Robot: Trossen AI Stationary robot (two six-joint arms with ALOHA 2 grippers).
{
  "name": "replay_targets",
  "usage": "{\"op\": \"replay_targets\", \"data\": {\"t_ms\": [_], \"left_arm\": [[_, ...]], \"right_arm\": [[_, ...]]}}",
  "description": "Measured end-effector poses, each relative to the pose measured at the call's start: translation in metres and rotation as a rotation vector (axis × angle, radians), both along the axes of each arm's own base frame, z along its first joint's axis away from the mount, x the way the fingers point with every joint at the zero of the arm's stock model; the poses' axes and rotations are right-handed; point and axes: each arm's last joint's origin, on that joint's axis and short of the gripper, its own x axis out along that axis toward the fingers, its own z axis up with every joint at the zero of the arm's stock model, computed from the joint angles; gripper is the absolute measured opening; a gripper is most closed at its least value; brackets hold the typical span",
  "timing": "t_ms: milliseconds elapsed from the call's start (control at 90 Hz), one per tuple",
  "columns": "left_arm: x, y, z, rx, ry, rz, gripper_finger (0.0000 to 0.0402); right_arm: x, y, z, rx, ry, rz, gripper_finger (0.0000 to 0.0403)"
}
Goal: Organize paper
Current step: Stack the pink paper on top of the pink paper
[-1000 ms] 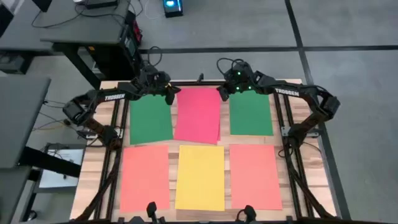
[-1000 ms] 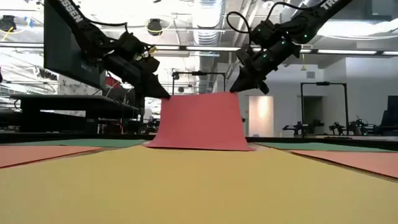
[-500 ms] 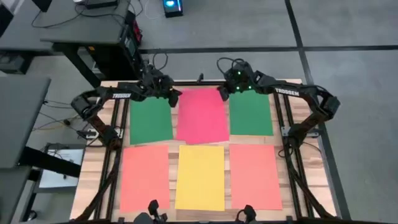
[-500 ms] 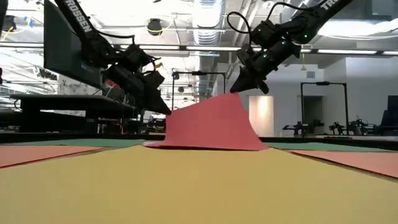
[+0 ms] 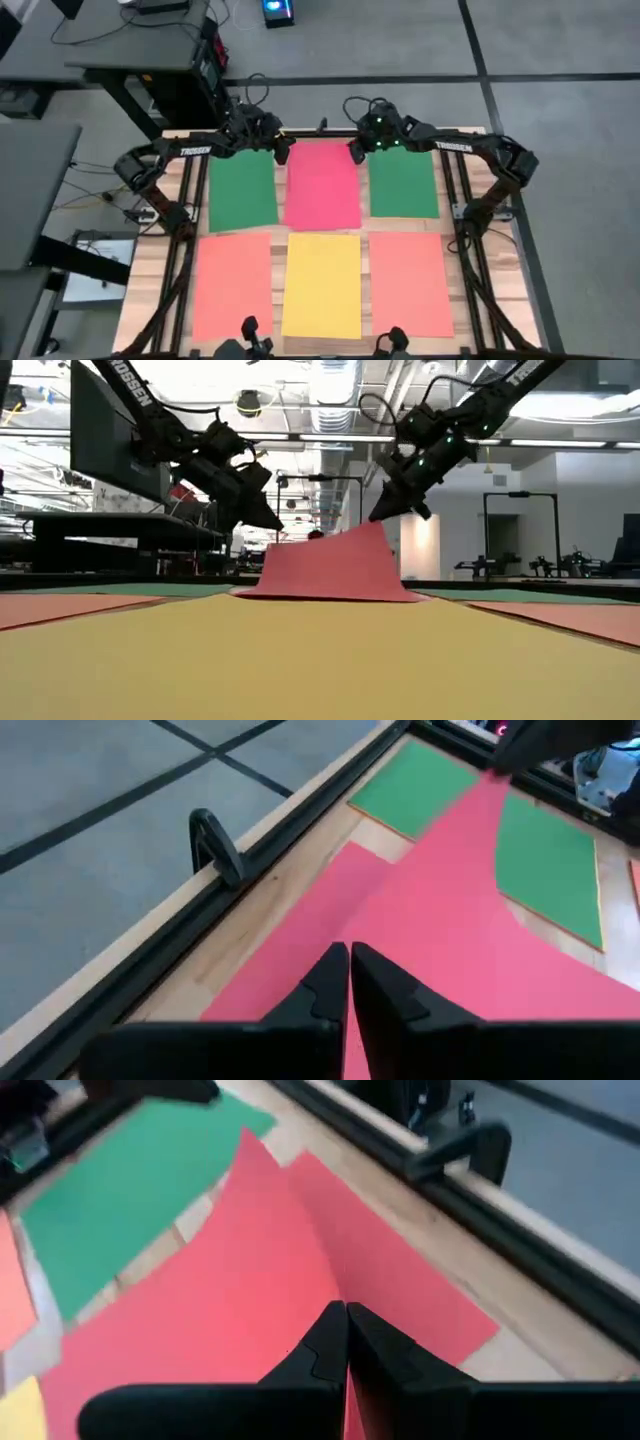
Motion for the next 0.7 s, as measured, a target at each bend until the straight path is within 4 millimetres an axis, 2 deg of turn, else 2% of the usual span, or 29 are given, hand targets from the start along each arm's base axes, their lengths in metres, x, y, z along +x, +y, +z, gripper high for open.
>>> {"op": "replay_targets", "data": {"t_ms": [233,433,700], "left_arm": [[-0.004,0.002,-0.003,-0.021,0.022,0.014,0.0],[-0.007,0.002,-0.006,-0.05,0.05,0.017,0.0],[-0.001,-0.018,-0.019,-0.088,0.23,-0.005,0.0]], "right_arm": [[0.007,-0.005,-0.02,0.021,0.022,0.004,0.0],[0.007,-0.009,-0.018,0.007,-0.004,-0.005,0.0],[0.007,-0.013,-0.016,-0.022,-0.019,-0.026,0.0]]}}
